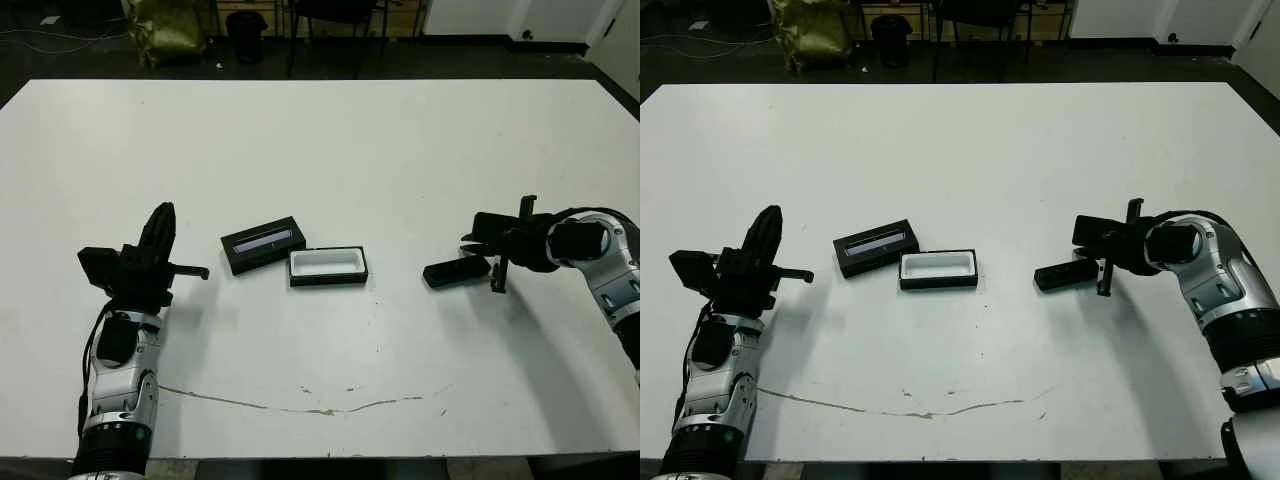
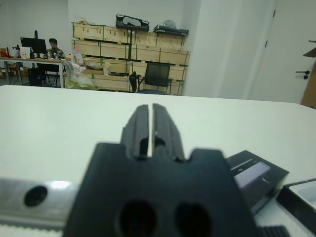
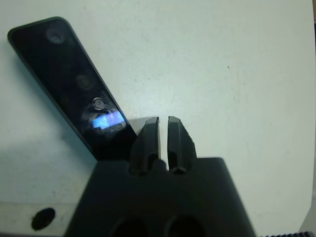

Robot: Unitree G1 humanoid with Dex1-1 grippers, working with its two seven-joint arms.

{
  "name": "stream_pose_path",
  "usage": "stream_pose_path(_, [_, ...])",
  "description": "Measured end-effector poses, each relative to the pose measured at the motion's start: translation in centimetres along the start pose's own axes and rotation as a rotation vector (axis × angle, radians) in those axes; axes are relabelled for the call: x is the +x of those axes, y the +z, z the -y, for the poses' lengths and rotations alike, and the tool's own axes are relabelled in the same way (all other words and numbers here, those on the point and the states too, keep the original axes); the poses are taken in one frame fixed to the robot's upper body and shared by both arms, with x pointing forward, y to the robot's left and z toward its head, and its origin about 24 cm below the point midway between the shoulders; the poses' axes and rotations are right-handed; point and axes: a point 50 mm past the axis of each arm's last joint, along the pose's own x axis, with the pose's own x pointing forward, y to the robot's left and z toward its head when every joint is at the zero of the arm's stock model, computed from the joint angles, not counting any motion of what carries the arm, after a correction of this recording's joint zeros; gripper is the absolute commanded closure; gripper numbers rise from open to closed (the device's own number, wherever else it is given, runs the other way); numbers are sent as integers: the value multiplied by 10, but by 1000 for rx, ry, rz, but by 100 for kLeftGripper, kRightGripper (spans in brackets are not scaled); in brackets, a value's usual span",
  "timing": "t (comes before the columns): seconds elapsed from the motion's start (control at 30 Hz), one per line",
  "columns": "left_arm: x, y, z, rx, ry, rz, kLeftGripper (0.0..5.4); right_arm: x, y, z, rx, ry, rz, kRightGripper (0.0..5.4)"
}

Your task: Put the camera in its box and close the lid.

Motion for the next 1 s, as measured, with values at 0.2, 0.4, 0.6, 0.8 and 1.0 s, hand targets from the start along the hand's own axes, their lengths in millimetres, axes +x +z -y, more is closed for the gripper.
stream_pose_path(0.2, [0, 0, 0, 3, 1, 6, 540, -2, 3, -1, -18, 30, -18, 539])
stream_pose_path(0.4, [-1, 0, 0, 2, 2, 5, 540, -11, 9, 0, -25, 52, -53, 539])
stream_pose_path(0.6, [-1, -1, -1, -1, 4, 2, 540, -14, 10, -2, -24, 77, -62, 539])
stream_pose_path(0.8, [-1, -1, -1, 0, 7, 1, 540, -17, 17, -4, -45, 91, -29, 539])
stream_pose_path(1.0, [-1, -1, -1, 0, 9, 1, 540, -18, 21, -6, -30, 121, -26, 539])
